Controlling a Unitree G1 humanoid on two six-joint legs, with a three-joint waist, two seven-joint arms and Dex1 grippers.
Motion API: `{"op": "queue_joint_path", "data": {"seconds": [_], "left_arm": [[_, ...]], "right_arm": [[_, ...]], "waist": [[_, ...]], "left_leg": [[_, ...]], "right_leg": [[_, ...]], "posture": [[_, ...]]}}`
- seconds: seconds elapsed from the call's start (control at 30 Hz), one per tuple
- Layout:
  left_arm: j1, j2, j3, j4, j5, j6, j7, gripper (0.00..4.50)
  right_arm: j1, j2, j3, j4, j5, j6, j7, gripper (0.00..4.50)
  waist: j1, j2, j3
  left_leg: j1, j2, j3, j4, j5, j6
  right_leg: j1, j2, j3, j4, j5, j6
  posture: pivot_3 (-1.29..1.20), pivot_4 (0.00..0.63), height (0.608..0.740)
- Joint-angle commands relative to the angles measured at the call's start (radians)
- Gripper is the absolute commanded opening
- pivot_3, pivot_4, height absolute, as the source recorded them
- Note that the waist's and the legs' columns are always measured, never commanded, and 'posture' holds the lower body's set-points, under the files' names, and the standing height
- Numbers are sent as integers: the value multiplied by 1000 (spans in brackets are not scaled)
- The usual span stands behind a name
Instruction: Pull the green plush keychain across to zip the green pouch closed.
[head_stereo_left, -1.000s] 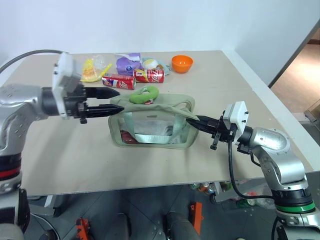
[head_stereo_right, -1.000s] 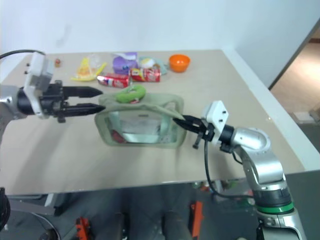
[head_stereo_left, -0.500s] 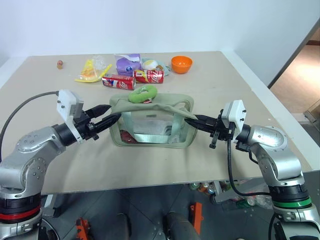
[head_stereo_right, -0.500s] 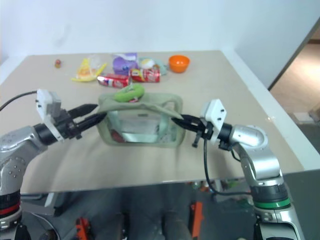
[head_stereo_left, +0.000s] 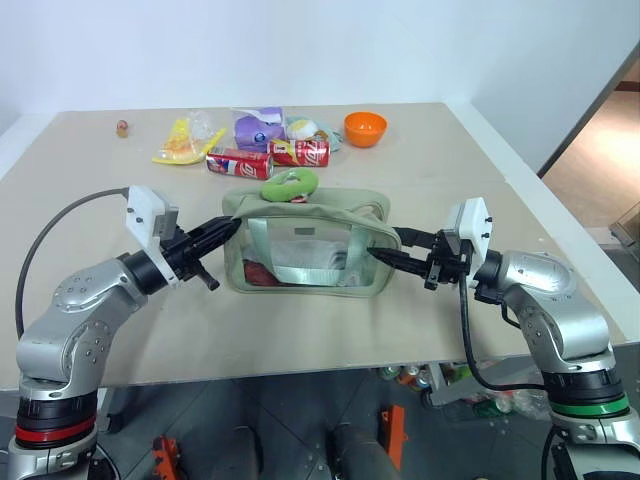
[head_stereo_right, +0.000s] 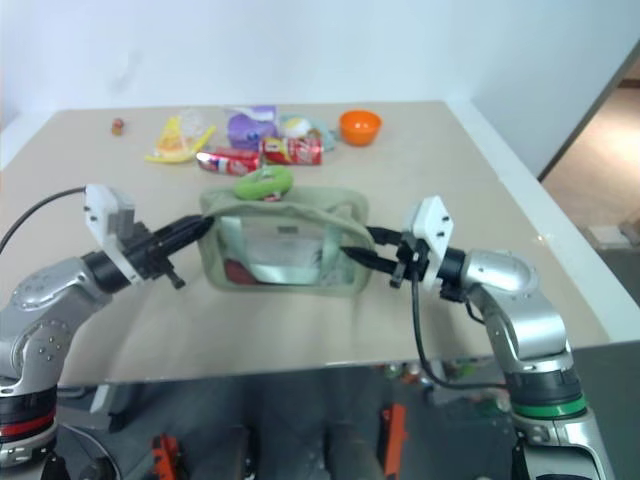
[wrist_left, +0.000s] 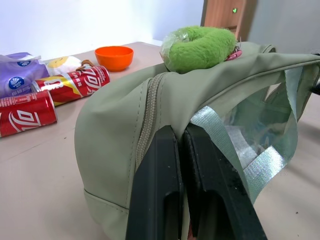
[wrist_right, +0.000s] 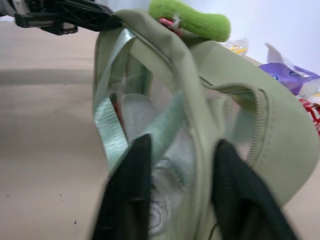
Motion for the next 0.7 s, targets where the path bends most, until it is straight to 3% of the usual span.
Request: {"op": "queue_joint_path", "data": {"seconds": [0.03,0.17,0.2,0.37,0.47,0.7], "left_arm": [[-11,-1,-14,-21,-15,-9,3,0],[1,0,-27,-30,-20,-3,0,0],[5,0,-29,-33,-20,-4,0,0],[14,-7,-38,-41,-23,-3,6,0],[33,-12,-50,-53,-26,-1,5,0],[43,-19,-70,-56,-23,-14,15,0]], "right_arm": [[-23,-32,-41,-55,34,12,14,3129],[-203,-44,-105,-21,143,150,-39,4375],[-274,-41,-105,-7,153,175,-56,4462],[-516,35,-14,83,101,191,-86,4462],[-630,125,139,192,-3,170,-56,4462],[-679,209,250,375,-123,51,44,4462]], "waist": [[0,0,0],[-2,1,0],[-3,2,1],[1,-1,-1],[-1,-2,-2],[15,-2,-2]], "left_leg": [[0,0,0,0,0,0],[0,-1,0,0,0,0],[0,0,1,1,0,0],[1,-1,-1,0,0,0],[0,-1,-1,-1,0,0],[-3,-4,-2,-1,0,-1]], "right_leg": [[0,0,0,0,0,0],[0,-1,0,0,0,1],[0,-1,1,0,1,1],[0,0,1,0,1,-1],[-1,0,1,0,0,-1],[-2,-5,-1,-1,-1,-2]], "posture": [[0,150,740],[0,150,740],[0,150,740],[0,150,740],[0,150,740],[0,150,740]]}}
